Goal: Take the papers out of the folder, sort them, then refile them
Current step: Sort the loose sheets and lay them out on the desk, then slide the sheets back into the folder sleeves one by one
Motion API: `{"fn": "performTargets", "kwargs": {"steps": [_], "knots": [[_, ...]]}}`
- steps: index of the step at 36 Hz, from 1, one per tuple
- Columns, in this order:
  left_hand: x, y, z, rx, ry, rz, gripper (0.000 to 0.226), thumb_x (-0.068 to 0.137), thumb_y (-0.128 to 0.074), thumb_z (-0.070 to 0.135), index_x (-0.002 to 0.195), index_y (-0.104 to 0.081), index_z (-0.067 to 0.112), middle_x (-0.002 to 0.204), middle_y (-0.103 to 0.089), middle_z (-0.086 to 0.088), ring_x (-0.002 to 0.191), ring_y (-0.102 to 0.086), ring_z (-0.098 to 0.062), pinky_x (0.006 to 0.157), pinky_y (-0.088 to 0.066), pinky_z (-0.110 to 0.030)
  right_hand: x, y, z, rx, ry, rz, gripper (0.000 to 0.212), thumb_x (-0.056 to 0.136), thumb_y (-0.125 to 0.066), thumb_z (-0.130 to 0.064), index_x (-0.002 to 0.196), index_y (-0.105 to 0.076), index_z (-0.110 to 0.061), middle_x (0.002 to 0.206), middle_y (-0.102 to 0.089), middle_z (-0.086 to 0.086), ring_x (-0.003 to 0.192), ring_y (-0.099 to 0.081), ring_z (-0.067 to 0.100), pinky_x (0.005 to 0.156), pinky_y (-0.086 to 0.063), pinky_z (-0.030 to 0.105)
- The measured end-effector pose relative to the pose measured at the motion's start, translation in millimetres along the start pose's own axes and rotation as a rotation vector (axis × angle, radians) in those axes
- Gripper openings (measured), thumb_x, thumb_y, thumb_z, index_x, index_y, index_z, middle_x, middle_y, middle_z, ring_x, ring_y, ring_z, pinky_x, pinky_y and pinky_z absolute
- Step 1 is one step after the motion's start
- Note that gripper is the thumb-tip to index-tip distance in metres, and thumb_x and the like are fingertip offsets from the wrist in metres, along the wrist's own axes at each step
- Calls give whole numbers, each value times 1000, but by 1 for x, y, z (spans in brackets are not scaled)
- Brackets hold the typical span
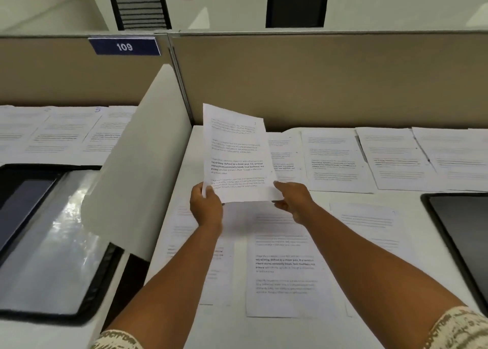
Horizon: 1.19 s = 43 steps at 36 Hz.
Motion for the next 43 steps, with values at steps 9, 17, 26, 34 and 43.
{"fn": "performTargets", "kwargs": {"steps": [9,17,26,34,43], "knots": [[-107,-10,-17,-81,27,-5,14,101,-54,20,111,-63,22,107,-68,0,98,-66,-18,88,-59,-41,-48,84,10,88,36,-55,15,92,-71,-10,107,-69,-7,113,-71,13,100,-68,27,76,-58,36],[-188,-25,-19,-84,4,-85,11,100,-54,17,105,-63,21,99,-67,4,90,-65,-14,73,-58,-30,-89,149,15,-25,132,-51,11,94,-64,-4,92,-70,-12,106,-72,8,93,-69,25,78,-58,36],[-232,-27,-23,-22,-5,-231,16,97,-59,26,108,-68,18,99,-67,6,98,-61,-19,84,-51,-33,-133,209,51,-10,132,-30,12,97,-61,-6,107,-68,-7,112,-71,11,98,-68,28,74,-57,35],[-286,-27,-32,44,20,-399,16,98,-61,28,114,-61,24,107,-62,8,97,-57,-12,90,-45,-31,-187,259,99,13,120,-7,13,97,-60,-4,101,-70,-11,115,-72,12,106,-67,33,84,-57,41],[-354,-27,-57,97,23,-486,16,93,-63,12,106,-68,21,107,-70,3,93,-65,-15,74,-51,-26,-252,315,145,38,92,34,17,98,-57,-3,106,-69,-12,118,-70,7,108,-66,30,73,-54,33]]}}
Point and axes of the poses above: each hand's wrist, its own x-axis towards the middle knuckle, its own y-axis out of the back of the hand, z = x × y, the point moved 5 cm from there along x, towards the middle knuckle
